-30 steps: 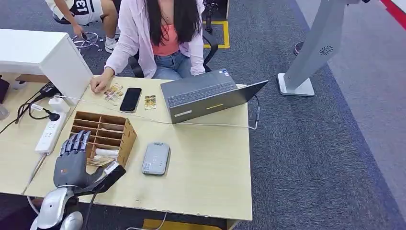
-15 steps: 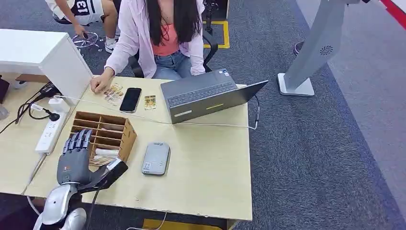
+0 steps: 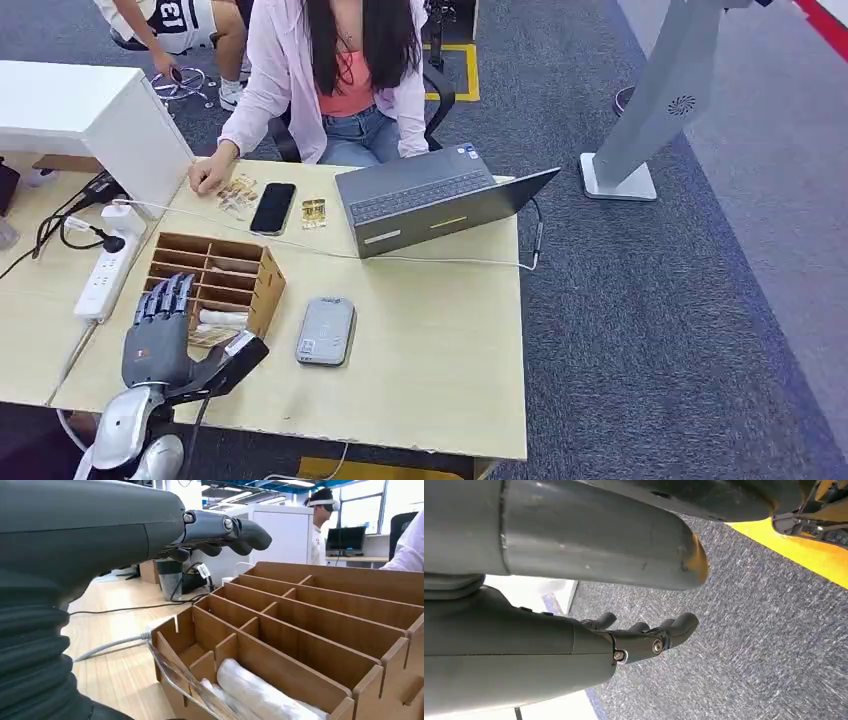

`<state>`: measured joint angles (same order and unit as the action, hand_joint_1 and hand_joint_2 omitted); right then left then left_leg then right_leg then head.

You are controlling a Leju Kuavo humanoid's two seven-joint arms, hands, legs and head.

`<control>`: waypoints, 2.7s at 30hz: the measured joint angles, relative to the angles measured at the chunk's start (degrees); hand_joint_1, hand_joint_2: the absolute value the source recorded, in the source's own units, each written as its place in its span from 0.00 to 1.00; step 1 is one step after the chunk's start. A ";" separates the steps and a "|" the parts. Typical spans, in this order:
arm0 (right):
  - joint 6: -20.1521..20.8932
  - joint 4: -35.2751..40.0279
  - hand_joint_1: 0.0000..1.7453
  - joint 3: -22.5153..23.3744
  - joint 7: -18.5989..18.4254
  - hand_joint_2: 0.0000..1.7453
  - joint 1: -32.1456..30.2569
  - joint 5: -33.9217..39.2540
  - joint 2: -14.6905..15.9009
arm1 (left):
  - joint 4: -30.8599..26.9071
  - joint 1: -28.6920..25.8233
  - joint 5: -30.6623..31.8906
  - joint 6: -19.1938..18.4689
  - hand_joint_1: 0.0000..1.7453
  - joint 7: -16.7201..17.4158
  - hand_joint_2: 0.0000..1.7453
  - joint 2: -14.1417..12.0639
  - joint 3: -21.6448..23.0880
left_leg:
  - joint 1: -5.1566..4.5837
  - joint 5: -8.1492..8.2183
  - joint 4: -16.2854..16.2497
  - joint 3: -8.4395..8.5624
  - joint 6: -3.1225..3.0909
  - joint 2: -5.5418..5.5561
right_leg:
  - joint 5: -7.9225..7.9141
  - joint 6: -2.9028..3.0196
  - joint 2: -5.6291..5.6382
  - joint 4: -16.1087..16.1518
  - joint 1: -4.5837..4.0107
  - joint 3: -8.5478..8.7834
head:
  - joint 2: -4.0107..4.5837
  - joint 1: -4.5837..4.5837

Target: Pass the card to the sensor for recognition and then transmit it.

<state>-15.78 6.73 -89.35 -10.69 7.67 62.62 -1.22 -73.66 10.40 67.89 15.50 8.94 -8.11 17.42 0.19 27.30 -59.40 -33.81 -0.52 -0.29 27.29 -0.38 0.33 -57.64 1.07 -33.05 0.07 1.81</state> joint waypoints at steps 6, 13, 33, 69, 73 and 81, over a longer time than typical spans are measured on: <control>0.00 -0.02 0.00 -0.02 0.00 0.00 0.00 0.00 0.00 | 0.13 0.00 0.00 0.00 0.00 0.00 1.00 0.07 0.00 | 0.00 0.00 0.00 0.00 0.00 0.00 | 0.00 0.00 0.00 0.00 0.00 0.00 | 0.00 0.00; 0.00 -0.02 0.00 -0.02 0.00 0.00 0.00 -0.07 0.00 | 0.15 0.00 -0.08 -0.20 1.00 0.00 1.00 0.07 0.00 | 0.00 0.00 0.00 0.00 0.00 0.00 | 0.00 0.00 0.00 0.00 0.00 0.00 | 0.00 0.00; 0.00 -0.02 0.00 -0.02 0.09 0.00 0.00 -0.04 0.00 | 0.15 0.00 -3.89 -1.16 1.00 -2.89 1.00 0.00 0.00 | 0.00 0.00 0.00 0.00 0.00 0.00 | 0.00 0.00 0.00 0.00 0.00 0.00 | 0.00 0.00; -0.39 0.00 0.00 -0.02 0.87 0.00 0.31 -1.84 0.00 | 0.48 29.45 -12.20 -3.45 1.00 -6.51 1.00 -1.75 0.55 | 0.02 -0.21 -0.02 -0.05 0.01 0.09 | -0.17 0.02 -0.10 -0.01 -0.02 -0.05 | 0.00 0.00; 0.48 0.00 0.00 -0.02 0.64 0.00 0.42 -4.89 0.00 | 7.90 37.24 -12.11 -0.29 1.00 -6.27 1.00 -1.66 0.85 | 0.03 -0.25 -0.02 -0.08 0.02 0.09 | -0.19 0.05 -0.10 -0.02 -0.03 -0.08 | 0.00 -0.02; 1.14 0.00 0.00 -0.02 0.61 0.00 0.64 -6.80 0.00 | 22.05 48.38 -10.97 3.04 1.00 -8.11 1.00 -1.20 1.09 | 0.03 -0.27 -0.02 -0.06 0.04 0.03 | -0.24 0.07 -0.03 -0.04 -0.03 -0.07 | 0.00 -0.07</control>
<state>-14.64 6.73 -89.37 -10.08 8.30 55.82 -1.22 -51.61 58.78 56.92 18.54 0.83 -9.31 18.51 0.21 27.03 -59.42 -33.87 -0.47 -0.26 27.05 -0.30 0.31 -57.67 1.04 -33.13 0.07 1.75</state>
